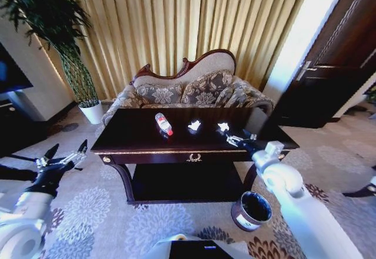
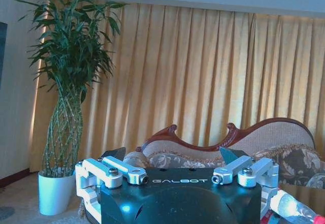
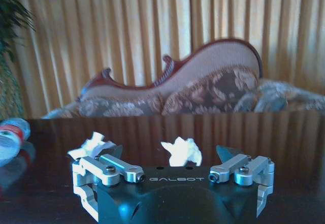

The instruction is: Move to the front of the table and place the trash on the table into the trash bin.

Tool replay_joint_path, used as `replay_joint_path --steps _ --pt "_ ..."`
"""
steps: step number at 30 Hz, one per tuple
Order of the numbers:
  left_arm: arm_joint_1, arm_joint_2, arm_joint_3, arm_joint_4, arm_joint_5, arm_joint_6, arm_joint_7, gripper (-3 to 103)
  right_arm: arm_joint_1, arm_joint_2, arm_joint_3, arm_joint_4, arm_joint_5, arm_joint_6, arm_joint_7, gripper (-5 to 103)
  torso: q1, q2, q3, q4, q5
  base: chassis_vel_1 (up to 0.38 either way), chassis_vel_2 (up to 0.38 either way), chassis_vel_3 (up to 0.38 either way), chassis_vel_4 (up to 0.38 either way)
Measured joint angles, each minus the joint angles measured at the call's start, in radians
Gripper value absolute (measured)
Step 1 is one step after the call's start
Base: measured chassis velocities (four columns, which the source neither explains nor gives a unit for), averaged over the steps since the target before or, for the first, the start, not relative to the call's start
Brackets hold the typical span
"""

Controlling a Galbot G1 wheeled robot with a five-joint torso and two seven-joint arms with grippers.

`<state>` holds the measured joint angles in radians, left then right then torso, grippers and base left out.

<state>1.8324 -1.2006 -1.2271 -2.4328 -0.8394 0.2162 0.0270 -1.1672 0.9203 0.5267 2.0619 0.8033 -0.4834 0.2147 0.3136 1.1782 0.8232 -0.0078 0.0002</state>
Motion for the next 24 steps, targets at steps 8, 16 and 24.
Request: replay_joint_path --steps 8,16,24 --pt "0.009 -0.011 0.005 -0.017 0.002 0.002 -0.002 100 0.235 -0.017 -0.145 -0.127 0.062 -0.067 0.086 100 0.001 0.0 0.0 0.0007 -0.0002 0.0 0.0 0.0 0.0" --pt "0.006 -0.016 0.006 -0.019 0.002 0.004 -0.003 100 0.393 0.0 -0.28 -0.262 0.105 -0.14 0.219 100 0.001 0.0 0.0 0.0003 -0.0002 0.0 0.0 0.0 0.0" --pt "0.004 -0.02 0.007 -0.015 0.003 0.006 -0.003 100 0.47 0.036 -0.335 -0.344 0.121 -0.153 0.264 100 0.001 0.0 0.0 0.0004 -0.0002 0.0 0.0 0.0 0.0"
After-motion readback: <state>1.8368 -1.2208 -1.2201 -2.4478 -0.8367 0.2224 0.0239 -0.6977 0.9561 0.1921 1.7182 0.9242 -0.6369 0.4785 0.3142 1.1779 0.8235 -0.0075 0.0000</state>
